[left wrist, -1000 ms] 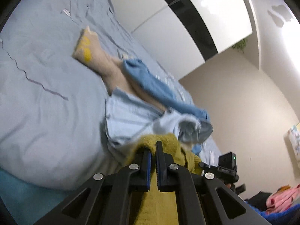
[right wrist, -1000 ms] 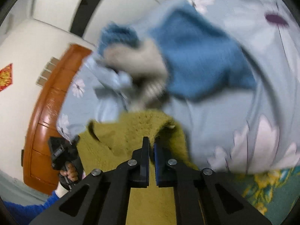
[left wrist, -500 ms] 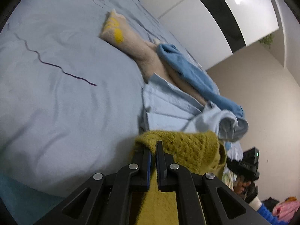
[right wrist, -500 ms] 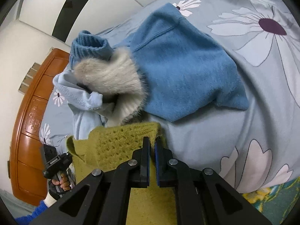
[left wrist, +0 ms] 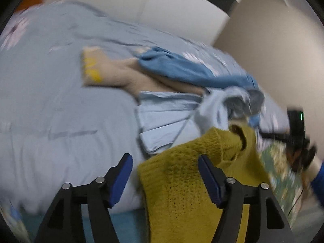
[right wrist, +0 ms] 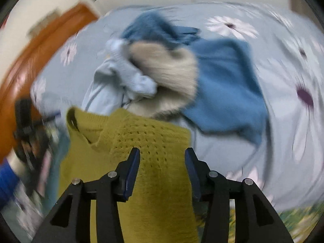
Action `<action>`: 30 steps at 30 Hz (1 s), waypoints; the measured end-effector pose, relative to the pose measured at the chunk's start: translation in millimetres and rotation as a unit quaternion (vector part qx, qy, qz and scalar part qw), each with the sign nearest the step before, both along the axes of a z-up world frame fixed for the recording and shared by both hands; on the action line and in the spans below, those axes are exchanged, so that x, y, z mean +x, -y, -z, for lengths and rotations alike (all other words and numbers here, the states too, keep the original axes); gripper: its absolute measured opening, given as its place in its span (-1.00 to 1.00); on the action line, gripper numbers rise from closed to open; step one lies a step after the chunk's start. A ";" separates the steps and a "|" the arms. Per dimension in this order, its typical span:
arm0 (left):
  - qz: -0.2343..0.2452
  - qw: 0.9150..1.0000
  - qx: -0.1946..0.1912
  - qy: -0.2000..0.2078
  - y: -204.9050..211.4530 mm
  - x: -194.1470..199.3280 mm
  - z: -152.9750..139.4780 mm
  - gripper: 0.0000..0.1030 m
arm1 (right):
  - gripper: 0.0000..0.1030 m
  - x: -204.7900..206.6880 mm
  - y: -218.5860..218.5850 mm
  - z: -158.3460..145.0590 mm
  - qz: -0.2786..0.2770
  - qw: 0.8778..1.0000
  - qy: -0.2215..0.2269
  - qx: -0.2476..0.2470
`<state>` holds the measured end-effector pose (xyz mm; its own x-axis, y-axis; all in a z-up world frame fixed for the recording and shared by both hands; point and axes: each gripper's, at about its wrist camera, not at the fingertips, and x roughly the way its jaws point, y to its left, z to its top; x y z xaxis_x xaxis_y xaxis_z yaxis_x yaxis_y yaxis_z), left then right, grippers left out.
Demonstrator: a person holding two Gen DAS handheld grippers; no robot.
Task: Fold clothes
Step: 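Lay the sweater flat on the teal blanket with both grippers and release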
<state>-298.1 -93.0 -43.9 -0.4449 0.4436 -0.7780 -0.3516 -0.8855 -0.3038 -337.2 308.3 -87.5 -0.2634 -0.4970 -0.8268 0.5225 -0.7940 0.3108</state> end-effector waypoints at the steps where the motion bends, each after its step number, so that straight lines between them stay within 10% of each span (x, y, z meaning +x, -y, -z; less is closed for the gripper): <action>1: 0.021 1.000 -0.019 0.001 -7.2 -4.8 1.7 0.42 | -0.08 -3.2 2.6 0.6 -0.016 1.000 -0.005 0.013; 10: 0.170 0.975 -0.139 0.034 -49.9 -31.0 38.5 0.42 | -0.06 -37.7 38.3 29.3 -0.116 0.988 0.004 0.103; 16: 0.173 0.976 -0.129 0.037 -50.3 -27.9 40.8 -0.06 | -0.06 -44.0 48.5 39.6 -0.130 0.985 0.019 0.114; 21: 0.157 0.980 -0.116 0.032 -45.8 -16.9 32.7 -0.68 | -0.76 -33.9 47.7 34.2 -0.116 0.986 0.022 0.114; 30: 0.142 0.984 -0.111 0.008 -55.2 34.1 -5.9 -0.77 | -0.84 29.3 14.7 -22.9 -0.058 0.996 -0.030 0.067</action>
